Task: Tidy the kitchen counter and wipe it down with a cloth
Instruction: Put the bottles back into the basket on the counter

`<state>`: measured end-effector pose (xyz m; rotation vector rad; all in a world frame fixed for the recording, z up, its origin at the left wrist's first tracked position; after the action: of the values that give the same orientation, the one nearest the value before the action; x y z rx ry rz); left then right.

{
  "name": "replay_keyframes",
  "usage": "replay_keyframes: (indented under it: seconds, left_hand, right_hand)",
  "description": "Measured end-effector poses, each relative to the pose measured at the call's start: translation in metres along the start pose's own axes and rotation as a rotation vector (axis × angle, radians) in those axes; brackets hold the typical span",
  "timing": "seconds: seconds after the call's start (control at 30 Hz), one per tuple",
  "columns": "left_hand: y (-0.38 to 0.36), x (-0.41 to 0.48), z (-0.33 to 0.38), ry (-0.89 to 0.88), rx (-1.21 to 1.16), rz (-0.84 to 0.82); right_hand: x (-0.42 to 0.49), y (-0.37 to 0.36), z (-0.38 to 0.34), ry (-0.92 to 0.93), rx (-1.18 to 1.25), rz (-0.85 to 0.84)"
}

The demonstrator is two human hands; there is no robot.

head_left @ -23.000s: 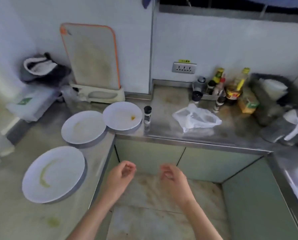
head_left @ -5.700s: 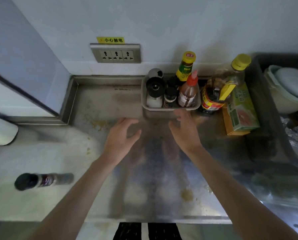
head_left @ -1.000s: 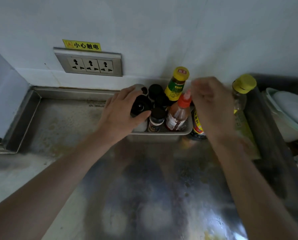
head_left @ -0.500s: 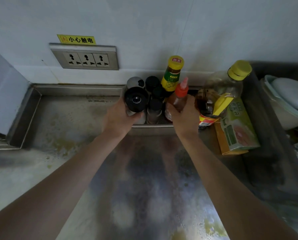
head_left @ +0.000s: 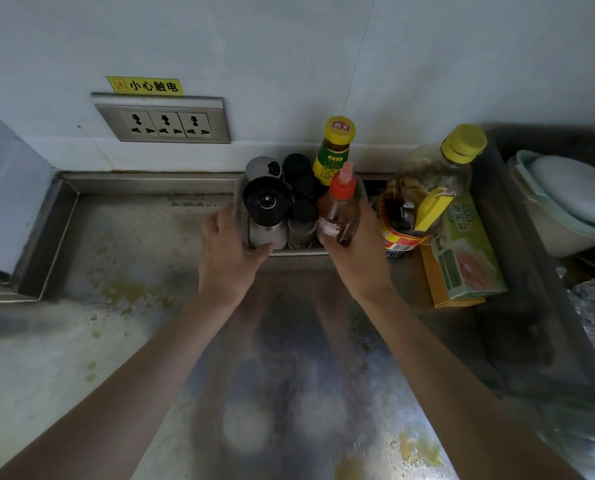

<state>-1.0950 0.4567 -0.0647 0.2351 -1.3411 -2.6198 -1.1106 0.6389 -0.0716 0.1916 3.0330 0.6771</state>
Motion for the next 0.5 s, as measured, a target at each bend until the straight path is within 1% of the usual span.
replay_keyframes:
  seconds: [0.03,0.1,0.23,0.4,0.5]
  left_hand:
    - [-0.002,-0.006,-0.001,0.037,-0.003,-0.007]
    - [-0.012,-0.013,-0.005,0.043,0.004,-0.052]
    - [-0.018,-0.011,-0.008,0.037,-0.052,-0.024]
    - [-0.012,-0.015,-0.006,-0.027,-0.047,-0.014]
    - [-0.010,-0.015,-0.009,-0.042,-0.081,-0.026]
  right_hand:
    - [-0.009,0.000,0.001,-0.021,-0.050,0.056]
    - [-0.026,0.001,0.003,-0.014,-0.165,0.134]
    - [-0.038,-0.003,0.011,0.140,-0.527,0.060]
    - [-0.038,-0.001,0.013,0.189,-0.595,0.155]
    - [-0.040,-0.004,0.013,0.209,-0.601,0.177]
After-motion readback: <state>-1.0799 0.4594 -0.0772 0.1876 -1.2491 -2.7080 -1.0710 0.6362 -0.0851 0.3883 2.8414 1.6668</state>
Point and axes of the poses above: each hand's wrist, its own x-axis towards the middle knuckle, its own y-axis out of the back of the hand, z = x × y, the point moved 1 cm from there along x, towards the middle knuckle, and after that the axes turned 10 degrees about x, right-handed, at the moved point
